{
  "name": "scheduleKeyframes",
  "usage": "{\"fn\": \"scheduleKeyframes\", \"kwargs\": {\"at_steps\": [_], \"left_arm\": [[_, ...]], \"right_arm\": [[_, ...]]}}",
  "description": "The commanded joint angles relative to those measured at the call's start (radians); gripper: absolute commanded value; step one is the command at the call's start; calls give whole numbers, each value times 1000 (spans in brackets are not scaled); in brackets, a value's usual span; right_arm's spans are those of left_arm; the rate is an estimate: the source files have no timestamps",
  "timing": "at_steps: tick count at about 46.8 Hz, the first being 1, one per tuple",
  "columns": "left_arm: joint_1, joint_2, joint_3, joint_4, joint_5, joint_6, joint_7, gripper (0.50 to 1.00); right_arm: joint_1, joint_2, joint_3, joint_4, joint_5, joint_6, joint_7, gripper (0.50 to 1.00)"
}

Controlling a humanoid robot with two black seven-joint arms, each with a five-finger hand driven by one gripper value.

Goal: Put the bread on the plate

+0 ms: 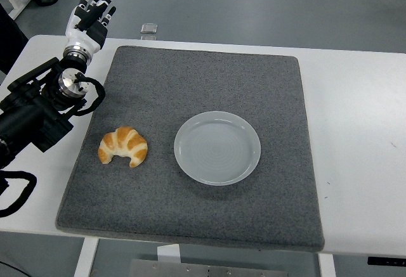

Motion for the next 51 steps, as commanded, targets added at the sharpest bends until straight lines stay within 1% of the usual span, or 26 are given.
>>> {"fn": "scheduleKeyframes", "kwargs": {"at_steps": [1, 6, 13, 23, 30, 34, 36, 39, 42, 45, 48, 51], "left_arm": [[0, 0, -2, 0, 0, 5, -2, 999], [-2, 0, 1, 3, 0, 23, -2, 999], [-3, 2, 3, 3, 0, 18, 0, 999], [-51, 11, 9, 41, 2, 18, 0, 1000], [-65, 26, 10, 48, 8, 11, 0, 1000], [-80, 58, 9, 41, 21, -6, 2, 1000], [-86, 72, 9, 40, 32, -29, 2, 1000], [-89, 77, 9, 40, 51, -70, 2, 1000], [-89, 75, 10, 35, 83, -75, 3, 999], [-85, 77, 10, 12, 144, -78, 5, 999], [-72, 83, 10, -52, 221, -84, 6, 999], [-71, 112, 13, -116, 297, -84, 8, 999]], "right_arm": [[0, 0, 0, 0, 0, 0, 0, 952], [0, 0, 0, 0, 0, 0, 0, 952], [0, 0, 0, 0, 1, 0, 0, 952], [0, 0, 0, 0, 0, 0, 0, 952], [0, 0, 0, 0, 1, 0, 0, 952], [0, 0, 0, 0, 1, 0, 0, 954], [0, 0, 0, 0, 1, 0, 0, 952], [0, 0, 0, 0, 1, 0, 0, 952], [0, 0, 0, 0, 0, 0, 0, 952], [0, 0, 0, 0, 1, 0, 0, 952], [0, 0, 0, 0, 0, 0, 0, 954], [0, 0, 0, 0, 1, 0, 0, 952]]}}
